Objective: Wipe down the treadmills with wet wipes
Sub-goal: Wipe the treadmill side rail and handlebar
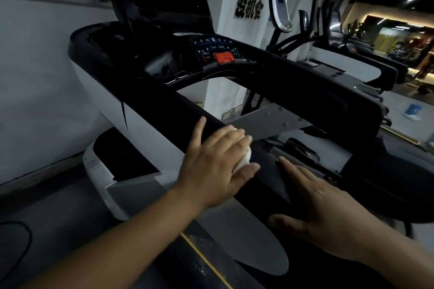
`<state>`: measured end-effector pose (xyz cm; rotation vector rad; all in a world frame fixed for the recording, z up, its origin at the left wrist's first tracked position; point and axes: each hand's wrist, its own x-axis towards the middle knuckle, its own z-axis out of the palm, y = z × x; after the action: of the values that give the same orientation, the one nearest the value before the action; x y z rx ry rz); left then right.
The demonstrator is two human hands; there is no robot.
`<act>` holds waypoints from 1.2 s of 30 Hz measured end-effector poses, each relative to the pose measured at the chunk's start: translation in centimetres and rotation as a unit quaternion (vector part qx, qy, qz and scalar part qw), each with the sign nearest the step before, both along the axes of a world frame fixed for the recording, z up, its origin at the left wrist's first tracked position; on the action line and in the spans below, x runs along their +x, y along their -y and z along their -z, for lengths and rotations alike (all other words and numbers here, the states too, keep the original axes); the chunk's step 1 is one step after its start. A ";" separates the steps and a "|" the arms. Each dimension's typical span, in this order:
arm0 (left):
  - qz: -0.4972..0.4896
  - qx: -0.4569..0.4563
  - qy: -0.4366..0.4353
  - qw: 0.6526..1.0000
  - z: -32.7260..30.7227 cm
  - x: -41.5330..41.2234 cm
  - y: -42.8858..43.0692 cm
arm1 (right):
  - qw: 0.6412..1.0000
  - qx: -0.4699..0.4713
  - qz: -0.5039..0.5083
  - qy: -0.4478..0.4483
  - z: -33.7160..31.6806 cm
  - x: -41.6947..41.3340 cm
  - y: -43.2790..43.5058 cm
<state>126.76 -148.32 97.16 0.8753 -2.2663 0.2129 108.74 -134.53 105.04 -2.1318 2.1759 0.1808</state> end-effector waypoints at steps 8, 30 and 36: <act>-0.031 -0.021 0.064 0.997 1.7 -1.5 -4.8 | 0.998 -0.034 -0.041 -0.015 1.6 -2.7 -4.7; 0.054 0.278 -0.083 0.956 0.5 -10.1 -21.7 | 0.930 -0.328 -0.142 0.079 8.0 -8.9 -13.8; -0.004 0.283 -0.093 0.955 0.9 -7.5 -18.5 | 0.935 -0.290 -0.200 0.023 7.3 -6.5 -11.7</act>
<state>119.22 -129.83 96.23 1.1334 -2.1685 -0.5244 102.24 -122.86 97.70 -2.8326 1.8982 -0.5551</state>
